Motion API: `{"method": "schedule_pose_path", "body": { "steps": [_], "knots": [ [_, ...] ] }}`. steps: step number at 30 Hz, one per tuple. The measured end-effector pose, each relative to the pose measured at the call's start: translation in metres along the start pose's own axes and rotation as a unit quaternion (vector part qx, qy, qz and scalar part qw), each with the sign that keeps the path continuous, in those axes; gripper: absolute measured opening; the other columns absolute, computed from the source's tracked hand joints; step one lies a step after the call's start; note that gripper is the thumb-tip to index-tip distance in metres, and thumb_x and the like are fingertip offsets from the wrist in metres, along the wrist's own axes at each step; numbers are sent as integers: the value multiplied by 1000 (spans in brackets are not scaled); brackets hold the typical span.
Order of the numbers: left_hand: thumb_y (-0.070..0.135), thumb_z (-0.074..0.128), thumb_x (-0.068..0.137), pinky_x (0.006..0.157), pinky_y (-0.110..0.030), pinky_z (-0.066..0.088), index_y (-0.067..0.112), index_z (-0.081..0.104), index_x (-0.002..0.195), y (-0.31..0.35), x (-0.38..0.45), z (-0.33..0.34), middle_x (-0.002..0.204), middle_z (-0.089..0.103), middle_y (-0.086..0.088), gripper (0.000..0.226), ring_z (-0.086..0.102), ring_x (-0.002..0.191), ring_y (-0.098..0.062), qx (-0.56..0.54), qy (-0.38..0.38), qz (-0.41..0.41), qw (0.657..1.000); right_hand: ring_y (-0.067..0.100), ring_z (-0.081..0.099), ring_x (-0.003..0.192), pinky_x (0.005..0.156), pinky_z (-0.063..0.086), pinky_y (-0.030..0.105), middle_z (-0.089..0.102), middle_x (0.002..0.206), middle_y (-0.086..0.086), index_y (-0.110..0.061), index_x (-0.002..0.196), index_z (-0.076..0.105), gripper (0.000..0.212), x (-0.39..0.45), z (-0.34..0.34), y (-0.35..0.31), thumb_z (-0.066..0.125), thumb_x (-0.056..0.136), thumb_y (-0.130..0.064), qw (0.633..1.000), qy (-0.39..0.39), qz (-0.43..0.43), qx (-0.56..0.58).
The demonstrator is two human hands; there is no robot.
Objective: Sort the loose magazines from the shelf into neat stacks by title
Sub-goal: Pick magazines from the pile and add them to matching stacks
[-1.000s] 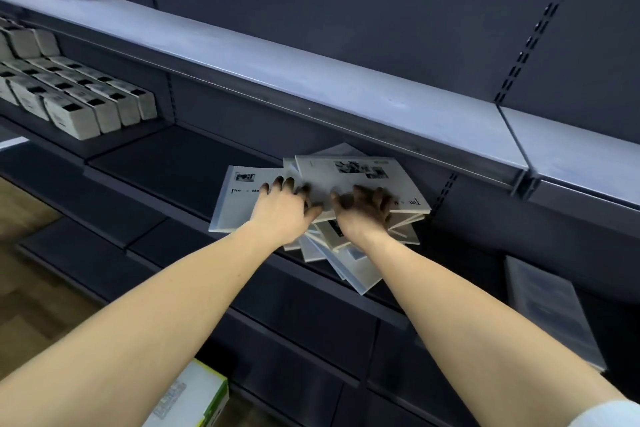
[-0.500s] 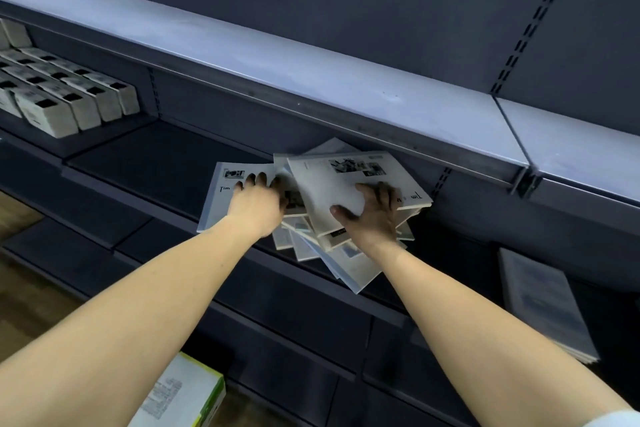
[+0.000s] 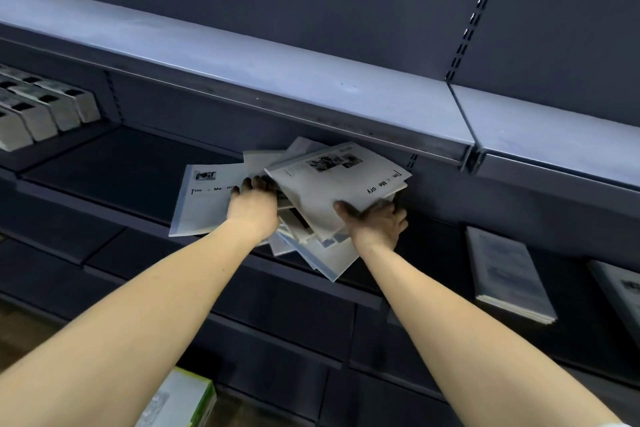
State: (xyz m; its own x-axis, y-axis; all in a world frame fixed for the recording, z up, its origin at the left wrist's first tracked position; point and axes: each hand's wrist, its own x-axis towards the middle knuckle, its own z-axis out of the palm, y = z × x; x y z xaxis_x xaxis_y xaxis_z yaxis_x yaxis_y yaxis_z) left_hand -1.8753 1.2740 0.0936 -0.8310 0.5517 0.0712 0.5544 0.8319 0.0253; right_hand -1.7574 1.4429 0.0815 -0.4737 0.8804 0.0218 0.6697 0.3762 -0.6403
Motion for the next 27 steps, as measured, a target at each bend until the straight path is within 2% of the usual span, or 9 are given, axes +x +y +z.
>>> {"method": "schedule_pose_path", "body": {
  "steps": [3,6,10,13,18,22,24,27],
  "knots": [
    [20,54,89,102,-48,40,6,33,144,1,-5,0,135,43,-19,61,44,122,-36,7,2,5,1000,36,30,130,102,32,39,37,144,18,-2,141,37,107,6,3,-2,52,73,-84,998,-32,12,-54],
    [22,54,89,103,-48,40,7,33,144,-1,-9,2,136,44,-18,61,45,122,-35,11,2,10,1000,36,31,130,102,31,39,38,145,18,-1,143,37,105,12,3,-2,51,75,-81,997,-50,30,-43],
    [21,53,87,101,-47,42,6,37,141,-3,-11,6,132,48,-18,58,47,120,-35,17,15,11,1000,36,30,136,106,36,40,32,149,17,0,146,32,99,10,-6,3,71,78,-60,993,-44,79,79],
    [21,53,87,99,-47,43,5,37,142,-3,-11,7,131,49,-18,60,47,119,-35,20,20,16,999,36,41,130,107,41,43,42,142,16,-2,138,42,85,10,-6,4,79,75,-44,976,-13,113,184],
    [22,53,88,101,-46,41,3,37,141,1,-15,10,133,47,-19,59,45,122,-35,17,23,22,999,33,59,112,97,51,43,59,127,14,-4,129,49,65,8,-6,6,76,75,-29,932,27,186,311],
    [19,53,88,101,-46,39,3,36,142,9,-21,10,135,46,-19,59,45,124,-35,14,33,27,999,32,62,108,93,54,42,61,121,11,-4,128,48,54,3,-7,16,68,86,-31,906,60,211,363],
    [18,52,89,102,-46,39,4,35,142,12,-23,11,137,44,-20,58,45,125,-35,10,30,30,999,29,64,103,88,57,41,63,120,10,-8,124,52,45,1,-10,19,65,87,-31,897,42,215,385],
    [16,52,87,104,-46,38,4,37,142,15,-25,13,140,42,-19,58,44,126,-36,9,18,33,999,20,63,86,71,55,31,61,111,5,-7,129,53,40,-3,-20,17,60,92,-20,866,16,209,454]
  ]
}}
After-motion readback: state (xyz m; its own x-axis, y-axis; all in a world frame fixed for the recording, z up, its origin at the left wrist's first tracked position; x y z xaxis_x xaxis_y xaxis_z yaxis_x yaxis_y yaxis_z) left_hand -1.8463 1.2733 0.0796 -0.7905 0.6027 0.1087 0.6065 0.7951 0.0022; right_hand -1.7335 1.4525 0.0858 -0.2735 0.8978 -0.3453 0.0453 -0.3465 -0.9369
